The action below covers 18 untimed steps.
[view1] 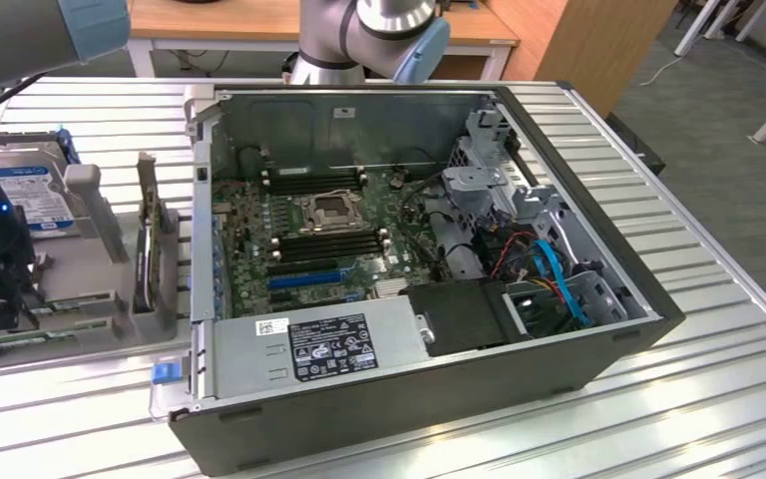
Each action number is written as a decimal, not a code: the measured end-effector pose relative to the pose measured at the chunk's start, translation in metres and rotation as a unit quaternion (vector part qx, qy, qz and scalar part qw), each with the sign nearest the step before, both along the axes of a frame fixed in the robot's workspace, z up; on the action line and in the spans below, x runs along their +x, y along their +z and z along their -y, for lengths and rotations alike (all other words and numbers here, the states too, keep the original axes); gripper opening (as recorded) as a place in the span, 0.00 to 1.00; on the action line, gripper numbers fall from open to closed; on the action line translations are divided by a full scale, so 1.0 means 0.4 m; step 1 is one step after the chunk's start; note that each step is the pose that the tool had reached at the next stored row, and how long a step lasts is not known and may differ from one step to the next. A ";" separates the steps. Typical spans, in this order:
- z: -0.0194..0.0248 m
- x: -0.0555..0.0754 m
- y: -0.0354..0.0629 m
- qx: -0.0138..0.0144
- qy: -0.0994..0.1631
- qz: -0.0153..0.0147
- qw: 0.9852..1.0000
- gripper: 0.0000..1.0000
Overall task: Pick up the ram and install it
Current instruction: 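Pick up the ram and move it above insertion slot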
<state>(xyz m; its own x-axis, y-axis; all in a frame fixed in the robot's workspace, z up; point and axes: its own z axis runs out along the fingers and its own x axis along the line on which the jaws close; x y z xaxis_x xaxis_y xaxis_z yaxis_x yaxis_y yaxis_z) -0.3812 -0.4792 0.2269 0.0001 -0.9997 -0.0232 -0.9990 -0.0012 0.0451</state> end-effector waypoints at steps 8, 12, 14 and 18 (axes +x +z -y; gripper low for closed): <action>0.000 0.000 -0.002 0.001 0.000 0.000 1.000 0.31; 0.000 0.000 -0.008 0.001 0.000 0.000 1.000 0.31; 0.001 0.000 -0.012 0.001 0.000 0.000 1.000 0.31; 0.001 0.000 -0.022 0.001 0.000 0.000 1.000 0.31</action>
<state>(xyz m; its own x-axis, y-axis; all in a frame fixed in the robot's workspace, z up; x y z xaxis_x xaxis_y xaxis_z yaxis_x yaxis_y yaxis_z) -0.3812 -0.4798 0.2181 0.0001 -0.9997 -0.0246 -0.9990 -0.0012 0.0450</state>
